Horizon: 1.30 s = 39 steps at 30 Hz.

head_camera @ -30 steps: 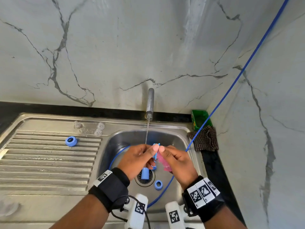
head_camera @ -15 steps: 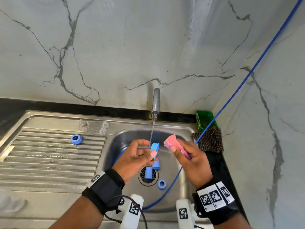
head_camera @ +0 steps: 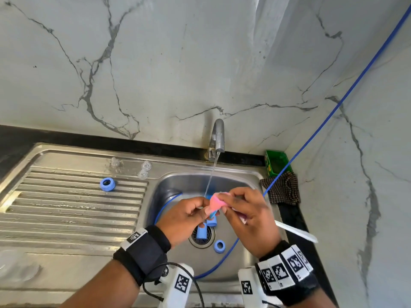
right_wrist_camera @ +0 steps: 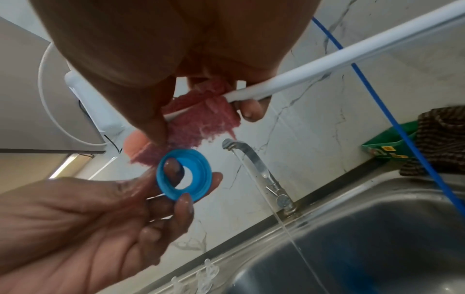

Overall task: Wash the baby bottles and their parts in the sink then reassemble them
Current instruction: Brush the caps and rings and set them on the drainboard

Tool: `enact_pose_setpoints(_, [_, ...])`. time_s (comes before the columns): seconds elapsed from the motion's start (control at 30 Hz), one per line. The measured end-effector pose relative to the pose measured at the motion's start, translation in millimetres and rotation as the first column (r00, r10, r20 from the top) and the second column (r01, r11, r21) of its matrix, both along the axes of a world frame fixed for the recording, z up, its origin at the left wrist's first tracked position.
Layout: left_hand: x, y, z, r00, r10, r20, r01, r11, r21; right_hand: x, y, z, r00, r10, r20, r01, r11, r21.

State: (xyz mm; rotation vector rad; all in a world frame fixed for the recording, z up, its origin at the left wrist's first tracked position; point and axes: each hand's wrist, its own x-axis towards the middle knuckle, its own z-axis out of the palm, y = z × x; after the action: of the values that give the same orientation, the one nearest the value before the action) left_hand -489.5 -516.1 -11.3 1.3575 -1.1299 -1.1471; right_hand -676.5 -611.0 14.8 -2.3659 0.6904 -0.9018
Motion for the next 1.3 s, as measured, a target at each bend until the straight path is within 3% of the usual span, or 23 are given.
enact_pose_setpoints(0.07, [0,2,1,1.000,-0.012,-0.010,0.012,1.000,-0.009,-1,4,-3,0.999,0.049,0.009,-0.049,0.999,0.001])
enact_pose_setpoints(0.2, [-5,8,0,0.994,-0.043,-0.098,0.040,0.999,-0.026,-3,-5,-8,0.994,-0.108,0.007,0.108,0.994,0.031])
enact_pose_setpoints(0.33, [-10,9,0,0.969,-0.005,-0.248,0.003,1.000,-0.008,-1,6,-5,0.999,0.053,0.013,-0.053,0.999,0.010])
enact_pose_setpoints(0.43, [-12,10,2,0.976,0.048,-0.213,-0.059,0.997,-0.047,-1,-5,-7,0.997,-0.074,-0.014,0.074,0.997,0.037])
enact_pose_setpoints(0.57, [-8,10,1,0.979,0.058,-0.194,-0.066,0.997,-0.033,0,1,-3,0.999,0.043,0.008,-0.043,0.998,0.054])
enact_pose_setpoints(0.67, [-6,11,2,0.992,0.039,-0.119,-0.043,0.999,-0.030,-2,-7,-5,1.000,0.006,0.008,-0.006,0.999,0.044])
enact_pose_setpoints(0.87, [-14,8,9,0.953,0.062,-0.296,-0.073,0.997,-0.025,-1,-5,-2,0.999,0.046,0.010,-0.046,0.999,0.009])
enact_pose_setpoints(0.97, [-17,7,7,0.965,0.075,-0.252,-0.092,0.994,-0.055,-2,-9,0,1.000,-0.020,0.021,0.020,1.000,0.005])
enact_pose_setpoints(1.07, [-15,8,6,0.971,0.092,-0.222,-0.105,0.993,-0.049,-6,-5,5,0.996,0.064,0.054,-0.064,0.998,-0.005])
enact_pose_setpoints(1.13, [-14,8,5,0.978,0.069,-0.196,-0.081,0.995,-0.054,-7,-9,4,0.998,0.028,0.054,-0.028,1.000,-0.007])
enact_pose_setpoints(1.2, [-15,8,5,0.974,0.045,-0.222,-0.058,0.997,-0.053,-6,-11,3,0.997,-0.029,0.066,0.028,1.000,0.006])
enact_pose_setpoints(1.3, [-18,8,7,0.951,0.067,-0.303,-0.081,0.996,-0.034,-6,-5,4,0.998,0.039,0.055,-0.036,0.998,-0.051])
